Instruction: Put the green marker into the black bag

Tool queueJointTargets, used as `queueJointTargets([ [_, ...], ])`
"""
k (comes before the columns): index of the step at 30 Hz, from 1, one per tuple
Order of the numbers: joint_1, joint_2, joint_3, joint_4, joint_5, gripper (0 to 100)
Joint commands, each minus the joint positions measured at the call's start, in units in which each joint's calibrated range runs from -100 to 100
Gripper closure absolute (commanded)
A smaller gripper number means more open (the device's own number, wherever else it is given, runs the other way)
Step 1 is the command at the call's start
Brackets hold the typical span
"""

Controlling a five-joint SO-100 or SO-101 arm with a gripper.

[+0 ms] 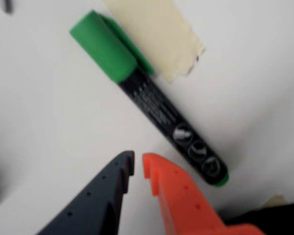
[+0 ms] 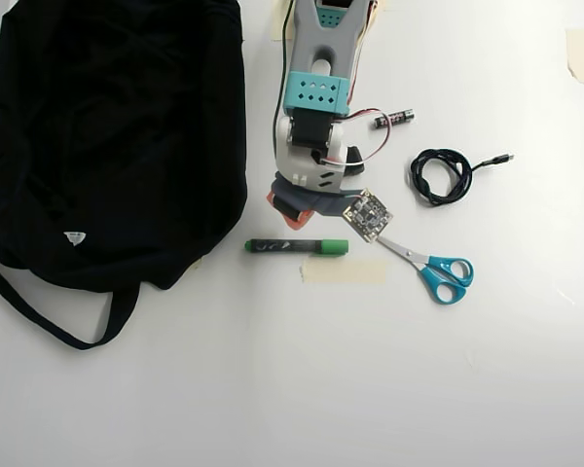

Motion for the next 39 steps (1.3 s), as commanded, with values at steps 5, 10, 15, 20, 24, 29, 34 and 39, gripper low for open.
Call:
queueJointTargets([
  [5,-3.6,-0.4,-6.3,10.2,3.4,97],
  [10,-4.8,-0.4,-6.4,10.8,5.6,97],
  [15,-4.4,-0.4,-6.3,8.2,7.6,97],
  [20,-4.2,-0.3,-6.4,6.6,9.2,97],
  [24,-4.2,0.4,-6.3,6.6,9.6,97],
  [29,-3.6,6.4,-12.2,5.7,9.6,94],
  [34,-3.6,11.6,-20.5,7.9,9.6,94],
  [39,-3.3,15.9,-29.5,13.9,9.6,93],
])
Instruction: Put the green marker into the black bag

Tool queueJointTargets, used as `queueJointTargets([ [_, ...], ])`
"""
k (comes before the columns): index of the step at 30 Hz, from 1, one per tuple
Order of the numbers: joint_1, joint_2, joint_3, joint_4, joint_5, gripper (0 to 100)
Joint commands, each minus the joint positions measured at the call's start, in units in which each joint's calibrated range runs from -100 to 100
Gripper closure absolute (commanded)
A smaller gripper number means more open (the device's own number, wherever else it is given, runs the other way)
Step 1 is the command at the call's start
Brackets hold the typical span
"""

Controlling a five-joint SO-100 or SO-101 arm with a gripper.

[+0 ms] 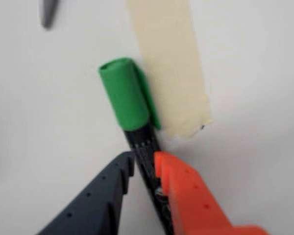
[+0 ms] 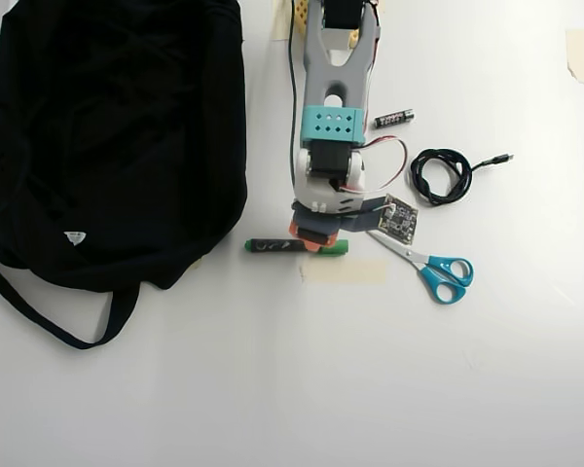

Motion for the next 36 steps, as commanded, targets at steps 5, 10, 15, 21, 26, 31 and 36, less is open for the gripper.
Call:
queueJointTargets([
  [5,-0.2,4.3,-11.6,6.8,0.3,92],
  [10,-0.2,4.5,-11.4,7.1,0.3,82],
  [15,0.0,4.5,-11.4,7.1,1.3,80],
  [21,0.1,5.3,-10.8,8.1,2.5,80],
  [26,0.2,7.1,-10.9,9.4,3.5,80],
  [31,0.1,7.8,-10.9,9.8,3.5,80],
  [36,0.2,7.9,-11.0,9.5,3.5,80],
])
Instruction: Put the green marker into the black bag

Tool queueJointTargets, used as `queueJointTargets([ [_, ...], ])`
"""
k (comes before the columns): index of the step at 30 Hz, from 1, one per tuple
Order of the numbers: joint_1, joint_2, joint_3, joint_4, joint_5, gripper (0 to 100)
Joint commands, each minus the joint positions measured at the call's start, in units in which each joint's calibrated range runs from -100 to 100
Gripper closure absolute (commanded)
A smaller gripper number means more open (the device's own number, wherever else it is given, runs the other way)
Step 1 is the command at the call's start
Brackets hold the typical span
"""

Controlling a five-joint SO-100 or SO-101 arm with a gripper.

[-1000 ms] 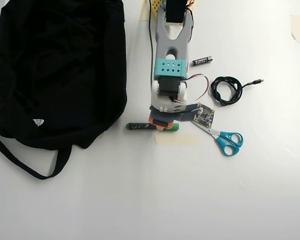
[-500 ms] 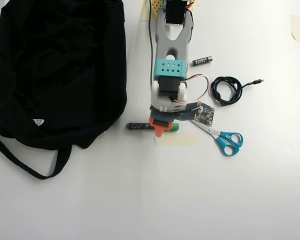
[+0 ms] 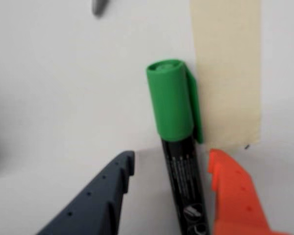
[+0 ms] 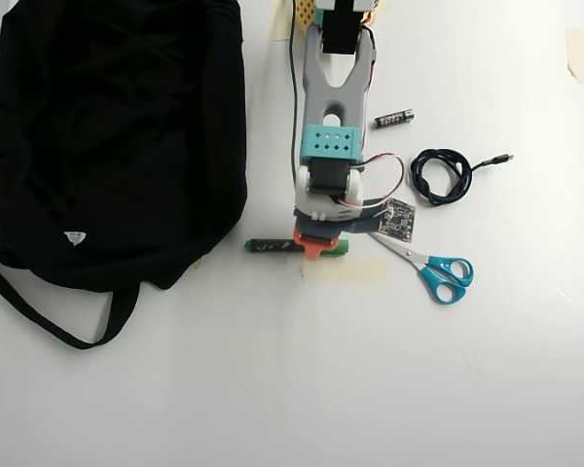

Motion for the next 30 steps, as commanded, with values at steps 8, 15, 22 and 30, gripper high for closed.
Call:
queueJointTargets([
  [8,0.8,0.9,-3.1,-0.5,0.4,80],
  [15,0.9,2.9,-6.6,-0.5,0.0,80],
  [22,1.5,2.9,-7.4,-0.5,-0.1,80],
  [30,1.2,3.0,-6.9,-0.3,-0.3,81],
])
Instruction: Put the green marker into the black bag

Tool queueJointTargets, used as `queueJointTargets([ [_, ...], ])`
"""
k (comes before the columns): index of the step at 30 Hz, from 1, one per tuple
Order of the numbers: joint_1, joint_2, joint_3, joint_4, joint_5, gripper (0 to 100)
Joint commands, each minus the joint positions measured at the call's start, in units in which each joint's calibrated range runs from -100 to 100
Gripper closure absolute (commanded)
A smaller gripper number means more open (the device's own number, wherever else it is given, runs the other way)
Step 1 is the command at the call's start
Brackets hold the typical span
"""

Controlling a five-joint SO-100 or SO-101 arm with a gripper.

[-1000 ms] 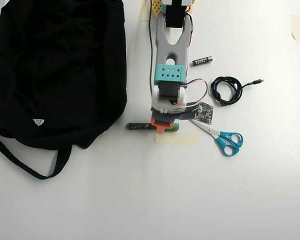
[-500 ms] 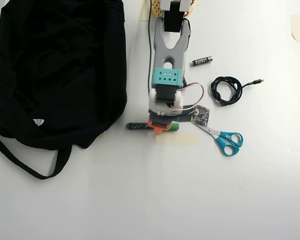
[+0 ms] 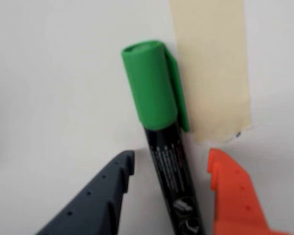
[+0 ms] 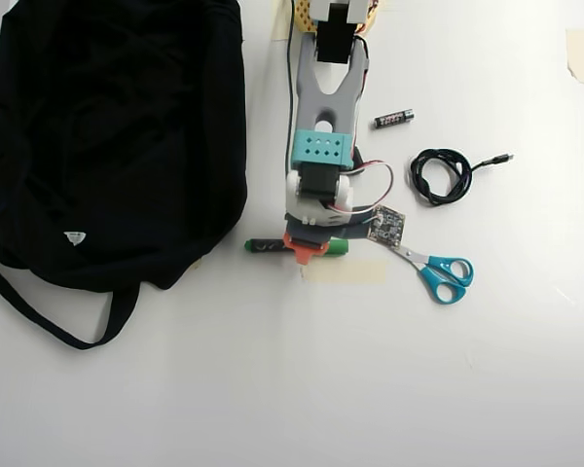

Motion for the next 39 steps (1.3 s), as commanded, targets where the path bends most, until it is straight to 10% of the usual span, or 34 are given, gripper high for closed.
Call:
queueJointTargets([
  [1,-0.2,-0.7,-2.3,-0.3,-0.1,81],
  [39,0.1,0.9,-2.5,1.4,-0.1,98],
])
